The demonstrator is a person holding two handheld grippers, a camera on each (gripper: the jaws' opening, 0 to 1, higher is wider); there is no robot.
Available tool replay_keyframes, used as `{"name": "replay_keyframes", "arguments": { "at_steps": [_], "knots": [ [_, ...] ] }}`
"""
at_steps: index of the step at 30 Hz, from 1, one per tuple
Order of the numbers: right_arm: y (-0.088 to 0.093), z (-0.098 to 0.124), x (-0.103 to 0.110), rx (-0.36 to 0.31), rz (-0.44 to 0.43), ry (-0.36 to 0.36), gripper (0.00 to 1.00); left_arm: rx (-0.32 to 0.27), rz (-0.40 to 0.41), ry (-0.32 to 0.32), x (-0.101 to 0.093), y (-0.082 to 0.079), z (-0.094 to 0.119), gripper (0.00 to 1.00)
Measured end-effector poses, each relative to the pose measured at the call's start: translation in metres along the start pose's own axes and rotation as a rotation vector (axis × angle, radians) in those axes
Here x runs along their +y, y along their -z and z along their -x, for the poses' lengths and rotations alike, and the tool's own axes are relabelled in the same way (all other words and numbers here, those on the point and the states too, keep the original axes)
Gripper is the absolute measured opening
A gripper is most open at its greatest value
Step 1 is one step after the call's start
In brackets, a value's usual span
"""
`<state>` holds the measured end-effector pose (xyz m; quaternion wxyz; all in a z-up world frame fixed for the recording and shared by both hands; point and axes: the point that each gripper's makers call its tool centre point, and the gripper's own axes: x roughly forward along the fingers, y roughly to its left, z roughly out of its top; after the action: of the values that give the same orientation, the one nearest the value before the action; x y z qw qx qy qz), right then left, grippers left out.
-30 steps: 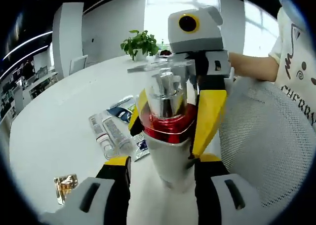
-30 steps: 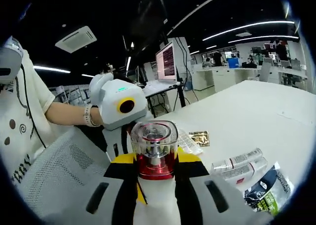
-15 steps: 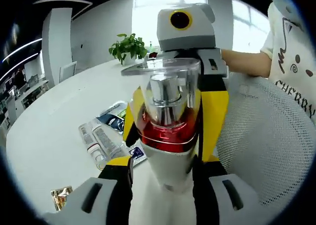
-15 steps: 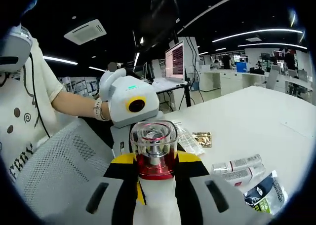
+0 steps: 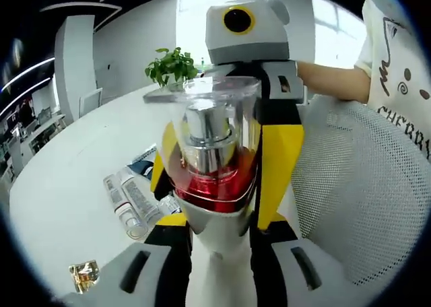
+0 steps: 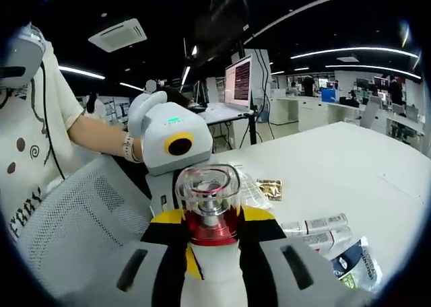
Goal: Arrange the skincare products in the storage area until every visible bottle or jar stands upright without overlapping.
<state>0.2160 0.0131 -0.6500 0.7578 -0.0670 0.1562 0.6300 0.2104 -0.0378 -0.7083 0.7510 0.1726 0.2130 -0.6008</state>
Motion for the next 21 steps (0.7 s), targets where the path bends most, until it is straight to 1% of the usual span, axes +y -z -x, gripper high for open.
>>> {"name": "replay_keyframes", "arguments": {
  "at_steps": [5, 7, 8, 9, 10, 12, 16, 18, 20, 21],
  "knots": [
    [0.000, 0.000, 0.000, 0.008, 0.002, 0.005, 0.30, 0.002, 0.001, -0.013, 0.002, 0.000, -0.001, 0.28],
    [0.000, 0.000, 0.000, 0.014, 0.007, 0.009, 0.30, -0.003, 0.001, -0.028, 0.004, 0.001, -0.001, 0.28],
    [-0.001, 0.000, -0.001, 0.018, 0.011, 0.016, 0.31, -0.004, 0.006, -0.041, 0.004, 0.000, -0.002, 0.28],
    [-0.002, 0.000, -0.003, 0.018, 0.003, 0.042, 0.31, -0.003, 0.001, -0.051, 0.005, 0.000, -0.003, 0.28],
    [-0.002, 0.001, -0.004, 0.029, -0.005, 0.048, 0.31, -0.003, 0.008, -0.053, 0.005, -0.001, -0.004, 0.28],
    [-0.003, 0.002, -0.007, 0.029, -0.001, 0.068, 0.31, -0.002, 0.014, -0.062, 0.006, -0.003, -0.006, 0.28],
    [-0.017, 0.016, -0.009, -0.017, -0.011, 0.127, 0.31, -0.002, 0.021, -0.081, 0.010, -0.004, -0.008, 0.28],
    [-0.022, 0.022, -0.012, -0.035, -0.007, 0.165, 0.30, -0.004, 0.021, -0.090, 0.012, -0.005, -0.009, 0.28],
    [-0.027, 0.027, -0.011, -0.053, -0.004, 0.187, 0.29, -0.006, 0.019, -0.091, 0.012, -0.006, -0.010, 0.28],
    [-0.028, 0.029, -0.014, -0.054, 0.002, 0.205, 0.29, -0.007, 0.019, -0.089, 0.013, -0.007, -0.012, 0.28]
  ]
}}
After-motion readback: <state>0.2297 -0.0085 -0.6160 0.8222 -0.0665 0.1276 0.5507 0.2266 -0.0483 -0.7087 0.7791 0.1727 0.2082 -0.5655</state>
